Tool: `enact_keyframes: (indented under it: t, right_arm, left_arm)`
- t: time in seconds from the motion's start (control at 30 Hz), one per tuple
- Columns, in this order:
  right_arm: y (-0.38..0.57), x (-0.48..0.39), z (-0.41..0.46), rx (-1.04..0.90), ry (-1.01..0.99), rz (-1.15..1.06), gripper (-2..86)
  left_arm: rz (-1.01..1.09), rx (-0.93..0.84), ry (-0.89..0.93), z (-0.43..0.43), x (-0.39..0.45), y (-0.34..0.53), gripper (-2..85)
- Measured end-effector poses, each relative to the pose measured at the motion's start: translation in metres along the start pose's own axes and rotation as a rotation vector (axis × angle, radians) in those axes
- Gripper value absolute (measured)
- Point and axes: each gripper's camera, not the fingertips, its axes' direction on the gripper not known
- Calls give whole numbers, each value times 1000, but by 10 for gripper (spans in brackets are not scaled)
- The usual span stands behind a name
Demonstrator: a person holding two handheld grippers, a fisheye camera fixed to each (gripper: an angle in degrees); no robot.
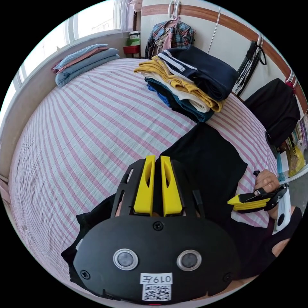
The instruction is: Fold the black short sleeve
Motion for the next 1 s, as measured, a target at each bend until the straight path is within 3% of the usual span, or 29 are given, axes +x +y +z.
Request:
enact_keyframes:
  t: [0.37,0.5,0.77,0.9,1.0]
  right_arm:
    - [-5,-3,-10,-6,-11,-36,-3]
    - [-8,-15,-11,-13,72,-62,6]
    - [-5,-8,-23,-9,81,-18,68]
    - [-7,-11,-20,-37,110,-19,62]
    - [-9,-12,-13,-88,169,-19,33]
  left_arm:
    - [50,-87,-185,21,39,-9,9]
    - [68,-101,-272,27,59,-9,8]
    - [14,-23,-213,6,54,5,11]
    - [10,100,-84,-15,64,8,10]
    - [82,41,-60,2,90,0,8]
